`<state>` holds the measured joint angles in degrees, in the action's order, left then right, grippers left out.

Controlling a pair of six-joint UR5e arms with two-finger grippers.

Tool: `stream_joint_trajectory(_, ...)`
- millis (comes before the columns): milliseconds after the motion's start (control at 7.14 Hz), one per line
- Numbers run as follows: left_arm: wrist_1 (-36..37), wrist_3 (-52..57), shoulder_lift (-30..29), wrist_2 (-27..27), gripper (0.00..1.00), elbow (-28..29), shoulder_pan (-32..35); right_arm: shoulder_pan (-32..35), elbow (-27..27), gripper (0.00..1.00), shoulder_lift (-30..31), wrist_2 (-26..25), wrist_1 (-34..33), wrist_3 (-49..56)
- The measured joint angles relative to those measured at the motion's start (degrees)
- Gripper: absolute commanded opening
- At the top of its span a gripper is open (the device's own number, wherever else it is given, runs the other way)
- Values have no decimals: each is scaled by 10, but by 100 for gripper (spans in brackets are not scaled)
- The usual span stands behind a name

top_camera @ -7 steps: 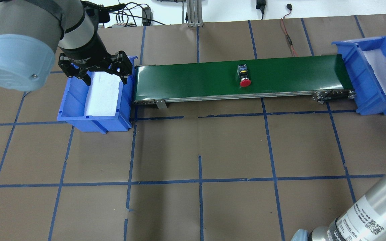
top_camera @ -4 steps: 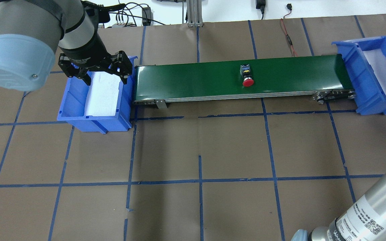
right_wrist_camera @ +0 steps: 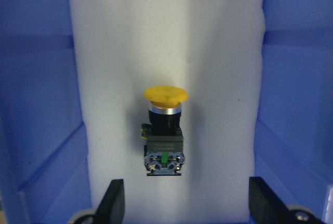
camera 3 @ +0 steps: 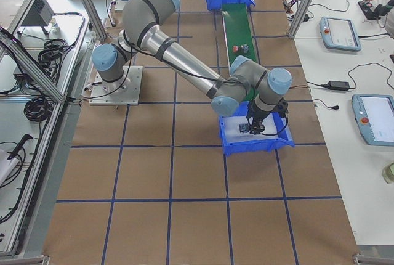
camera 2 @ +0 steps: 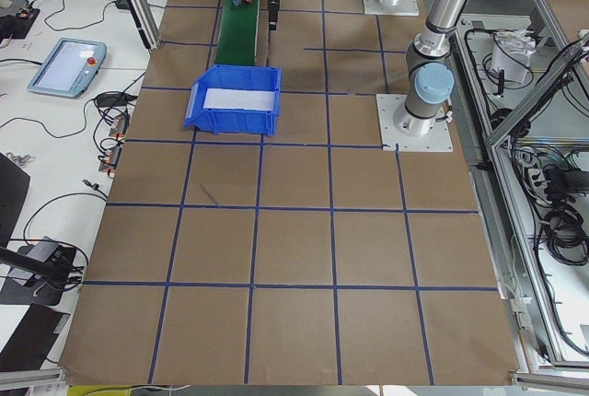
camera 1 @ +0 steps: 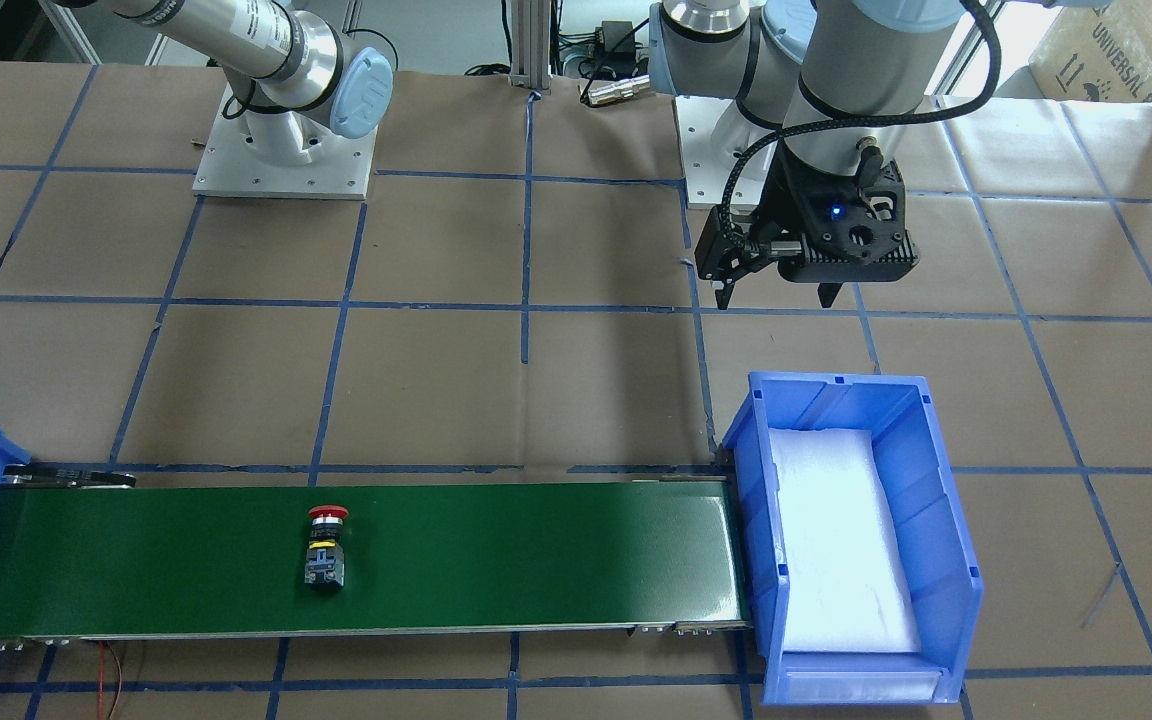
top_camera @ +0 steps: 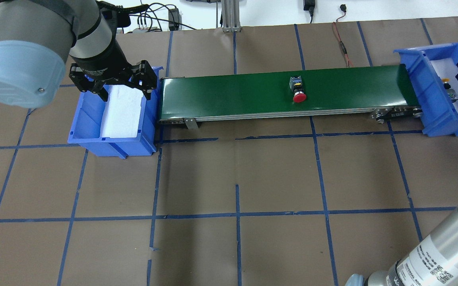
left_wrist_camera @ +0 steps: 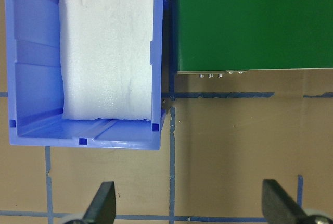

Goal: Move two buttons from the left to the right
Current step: 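Release the yellow button in the bin and return the right gripper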

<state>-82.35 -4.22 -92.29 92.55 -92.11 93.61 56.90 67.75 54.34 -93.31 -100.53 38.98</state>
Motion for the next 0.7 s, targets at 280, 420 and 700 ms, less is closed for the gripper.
stream_joint_trajectory(280,0,0,0,0,100,0,0,61,0,100,41,0,57,-23)
stream_joint_trajectory(420,0,0,-1,0,100,0,0,107,5,100,52,1,74,-42)
stream_joint_trajectory(700,0,0,-3,0,100,1,0,209,42,100,54,3,53,-96)
